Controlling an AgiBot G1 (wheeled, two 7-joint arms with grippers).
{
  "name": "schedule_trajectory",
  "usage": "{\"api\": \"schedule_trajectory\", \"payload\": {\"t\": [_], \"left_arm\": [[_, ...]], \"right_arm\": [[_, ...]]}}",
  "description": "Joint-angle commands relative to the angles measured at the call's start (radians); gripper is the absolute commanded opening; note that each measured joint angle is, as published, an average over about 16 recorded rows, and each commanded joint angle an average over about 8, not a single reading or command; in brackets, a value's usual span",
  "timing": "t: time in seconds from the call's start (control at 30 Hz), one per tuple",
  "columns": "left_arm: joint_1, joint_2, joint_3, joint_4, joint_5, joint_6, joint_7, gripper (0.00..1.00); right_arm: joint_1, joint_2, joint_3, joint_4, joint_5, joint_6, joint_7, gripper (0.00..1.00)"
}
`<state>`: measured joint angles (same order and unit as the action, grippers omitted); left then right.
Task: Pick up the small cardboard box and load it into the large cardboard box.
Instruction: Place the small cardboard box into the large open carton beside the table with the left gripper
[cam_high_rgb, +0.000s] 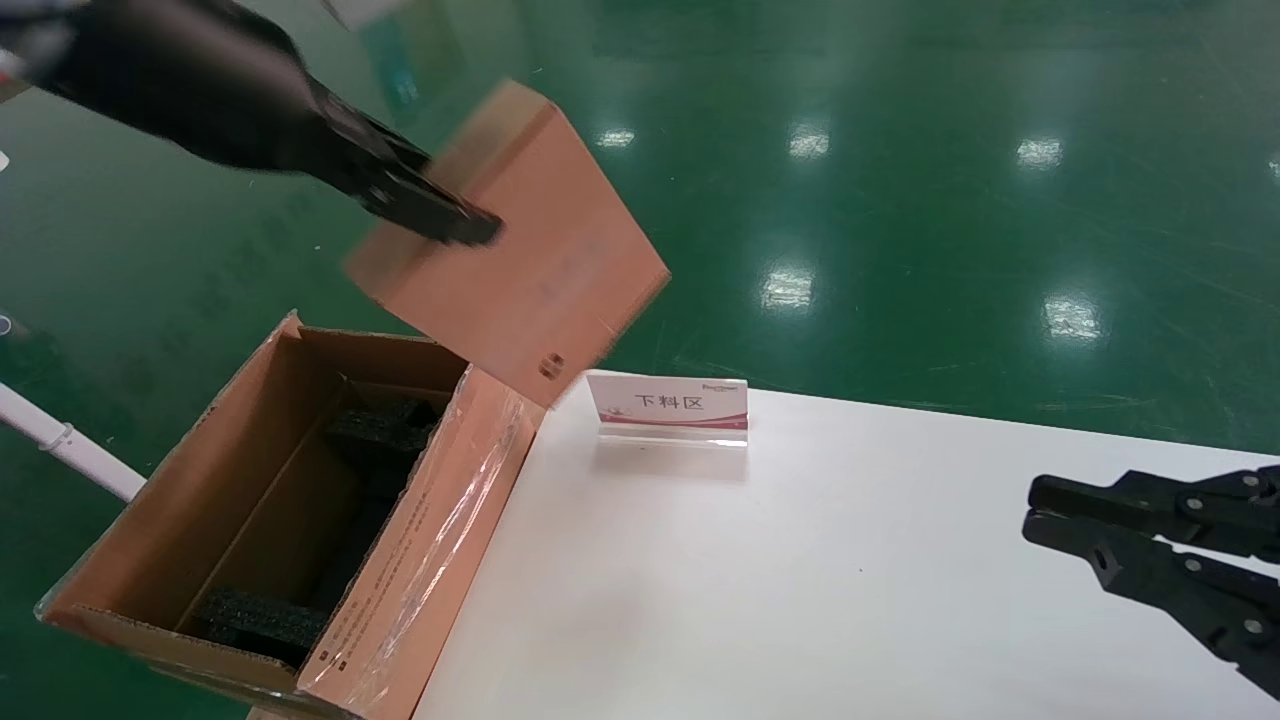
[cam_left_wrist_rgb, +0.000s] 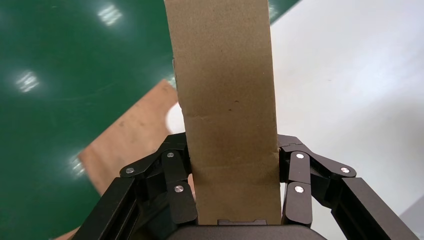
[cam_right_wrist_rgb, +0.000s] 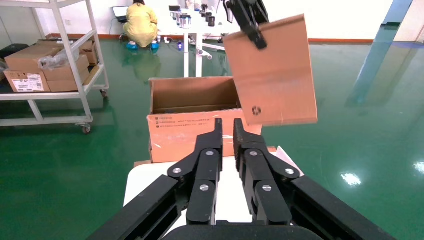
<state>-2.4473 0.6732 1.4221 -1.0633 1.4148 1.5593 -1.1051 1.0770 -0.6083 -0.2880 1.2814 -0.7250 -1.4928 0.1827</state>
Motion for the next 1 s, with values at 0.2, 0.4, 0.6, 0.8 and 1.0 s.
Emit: {"api": "schedule_trajectory", "payload": {"t": [0.2,0.4,0.6,0.8,1.0], "left_arm": [[-0.128,-0.003,0.083,0.092,0.036,0.039,0.046,0.00],[-0.237,-0.017,0.241,0.134,0.037,0.042,0.077,0.00],[-0.296,-0.022,0.417,0.179,0.011,0.042,0.101,0.00],[-0.303,-0.018,0.568,0.229,-0.035,0.036,0.107,0.00],[-0.282,-0.010,0.664,0.280,-0.072,0.024,0.101,0.00]], "right_arm": [[0.000,0.000,0.000,0.000,0.000,0.000,0.000,1.00],[0.000,0.000,-0.001,0.000,0.001,0.000,0.000,1.00],[0.000,0.000,-0.001,0.000,0.001,0.001,-0.001,1.00],[0.000,0.001,-0.002,0.000,0.001,0.001,-0.001,1.00],[0.000,0.001,-0.002,0.000,0.001,0.001,-0.001,1.00]]}}
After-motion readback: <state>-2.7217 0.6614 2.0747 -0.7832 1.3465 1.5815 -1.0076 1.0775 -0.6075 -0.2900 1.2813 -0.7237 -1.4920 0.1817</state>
